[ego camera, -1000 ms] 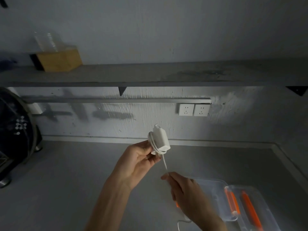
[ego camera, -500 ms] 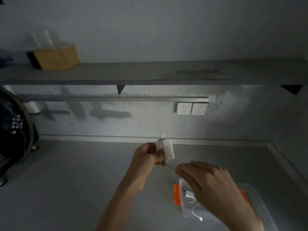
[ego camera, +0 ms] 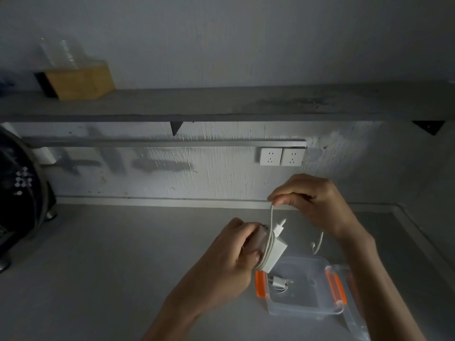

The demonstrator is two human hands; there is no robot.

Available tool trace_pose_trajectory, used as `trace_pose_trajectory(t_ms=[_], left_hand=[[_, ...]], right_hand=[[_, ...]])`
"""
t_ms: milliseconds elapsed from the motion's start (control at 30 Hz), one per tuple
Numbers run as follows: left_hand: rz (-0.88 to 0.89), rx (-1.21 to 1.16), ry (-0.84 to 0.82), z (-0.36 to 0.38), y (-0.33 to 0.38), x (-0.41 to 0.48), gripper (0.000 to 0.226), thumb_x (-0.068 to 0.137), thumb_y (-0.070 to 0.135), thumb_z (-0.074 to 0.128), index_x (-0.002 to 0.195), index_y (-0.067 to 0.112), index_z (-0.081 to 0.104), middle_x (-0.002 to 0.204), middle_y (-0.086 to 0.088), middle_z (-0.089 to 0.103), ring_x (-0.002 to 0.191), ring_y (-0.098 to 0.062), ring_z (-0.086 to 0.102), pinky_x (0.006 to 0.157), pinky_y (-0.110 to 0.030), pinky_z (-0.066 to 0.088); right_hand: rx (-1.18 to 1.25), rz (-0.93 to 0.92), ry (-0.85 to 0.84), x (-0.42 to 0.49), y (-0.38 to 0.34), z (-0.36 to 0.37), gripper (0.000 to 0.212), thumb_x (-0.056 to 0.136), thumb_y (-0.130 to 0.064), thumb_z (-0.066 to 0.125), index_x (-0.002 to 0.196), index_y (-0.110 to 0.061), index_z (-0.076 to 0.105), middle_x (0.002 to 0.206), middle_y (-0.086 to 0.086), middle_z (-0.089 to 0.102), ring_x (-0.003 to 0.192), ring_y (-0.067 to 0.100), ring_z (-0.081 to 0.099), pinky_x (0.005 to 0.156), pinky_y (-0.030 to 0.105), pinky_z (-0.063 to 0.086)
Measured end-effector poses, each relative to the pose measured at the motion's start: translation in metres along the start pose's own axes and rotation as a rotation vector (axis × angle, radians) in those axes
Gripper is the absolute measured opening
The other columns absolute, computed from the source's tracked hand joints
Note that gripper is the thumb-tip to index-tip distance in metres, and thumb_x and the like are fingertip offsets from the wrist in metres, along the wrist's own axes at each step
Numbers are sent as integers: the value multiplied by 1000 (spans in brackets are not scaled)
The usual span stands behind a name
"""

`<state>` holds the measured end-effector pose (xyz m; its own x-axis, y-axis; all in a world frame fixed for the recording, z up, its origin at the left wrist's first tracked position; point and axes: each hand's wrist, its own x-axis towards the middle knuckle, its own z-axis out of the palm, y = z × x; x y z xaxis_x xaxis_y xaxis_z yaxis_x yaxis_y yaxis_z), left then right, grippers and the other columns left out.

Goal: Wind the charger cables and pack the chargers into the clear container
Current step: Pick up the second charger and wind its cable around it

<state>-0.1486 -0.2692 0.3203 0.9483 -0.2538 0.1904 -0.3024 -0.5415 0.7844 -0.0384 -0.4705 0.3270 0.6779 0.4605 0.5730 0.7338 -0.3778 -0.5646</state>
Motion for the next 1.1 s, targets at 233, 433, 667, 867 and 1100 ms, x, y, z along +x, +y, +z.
trace_pose_trajectory(t_ms=[233,433,667,867,1100], left_hand=[[-162,-158,-67,-20,-5,3,34,87,7,57,119,20,61,105,-3,62,89,-12,60,84,-29,47],[-213,-357,-205,-18,0,9,28,82,8,59,104,18,72,100,-18,69,88,-23,64,84,-39,52],[-552,-589,-24,-17,-22,31,27,95,-5,49,84,11,67,93,-14,66,107,-37,59,109,-57,40],[-288,-352,-234,5,-11,6,25,84,-4,58,103,8,70,81,1,70,70,-11,60,66,-23,48],[-243,-321,-252,2,-11,19,26,86,-2,55,107,6,68,85,-11,68,69,-13,56,66,-25,45]], right_hand=[[584,344,-16,-29,8,74,12,86,12,57,87,10,68,84,17,67,80,23,63,75,31,50],[554,404,143,-29,-8,79,13,87,-11,68,78,-13,77,76,-1,75,72,8,69,69,26,54],[245,449,232,-67,-2,98,37,92,-15,60,65,-40,65,58,-16,60,51,-1,47,53,12,38],[209,460,497,-51,17,78,13,91,-16,64,90,-19,76,79,-11,74,63,4,61,62,18,49],[202,358,631,-39,17,48,17,90,-23,63,88,-37,72,89,-17,73,63,5,61,63,10,47]])
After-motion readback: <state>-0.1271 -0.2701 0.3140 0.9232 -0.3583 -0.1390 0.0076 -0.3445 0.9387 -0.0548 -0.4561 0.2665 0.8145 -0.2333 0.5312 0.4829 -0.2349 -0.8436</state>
